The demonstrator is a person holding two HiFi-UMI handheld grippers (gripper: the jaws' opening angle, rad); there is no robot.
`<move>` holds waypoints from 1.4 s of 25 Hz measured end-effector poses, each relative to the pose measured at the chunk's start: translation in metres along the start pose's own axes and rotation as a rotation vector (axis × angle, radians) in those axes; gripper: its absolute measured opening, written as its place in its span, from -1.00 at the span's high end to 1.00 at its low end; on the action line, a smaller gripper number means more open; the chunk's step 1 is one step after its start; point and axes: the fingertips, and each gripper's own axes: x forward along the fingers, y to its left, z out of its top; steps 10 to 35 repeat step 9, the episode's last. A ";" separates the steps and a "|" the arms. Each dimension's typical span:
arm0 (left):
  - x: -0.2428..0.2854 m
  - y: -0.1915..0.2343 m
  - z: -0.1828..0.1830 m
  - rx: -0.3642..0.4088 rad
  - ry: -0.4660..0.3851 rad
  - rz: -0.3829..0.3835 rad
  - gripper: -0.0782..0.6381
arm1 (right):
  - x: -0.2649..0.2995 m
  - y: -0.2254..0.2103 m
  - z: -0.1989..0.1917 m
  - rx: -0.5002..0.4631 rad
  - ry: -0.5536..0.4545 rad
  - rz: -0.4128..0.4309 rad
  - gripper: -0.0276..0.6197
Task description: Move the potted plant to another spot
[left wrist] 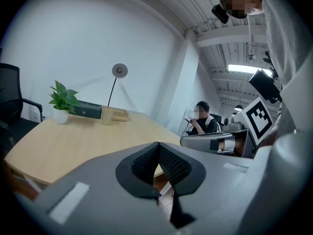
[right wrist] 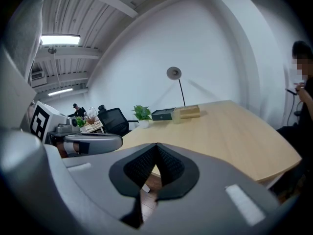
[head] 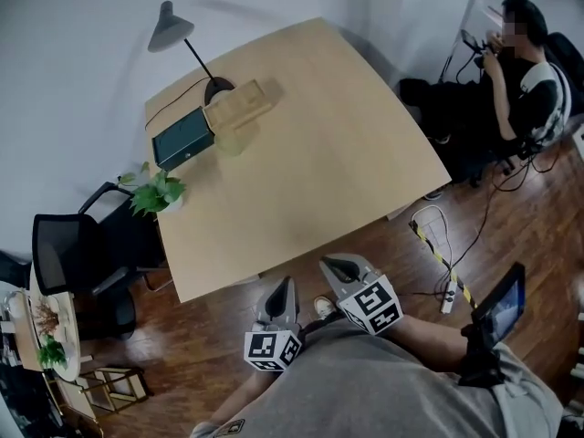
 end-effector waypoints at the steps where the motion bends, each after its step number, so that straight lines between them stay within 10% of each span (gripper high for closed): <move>1: 0.001 0.001 -0.001 0.000 0.004 -0.001 0.75 | 0.000 -0.001 0.001 0.001 -0.001 0.000 0.90; 35: 0.012 0.007 0.004 0.010 -0.003 0.021 0.75 | 0.011 -0.011 0.008 -0.012 -0.006 0.022 0.90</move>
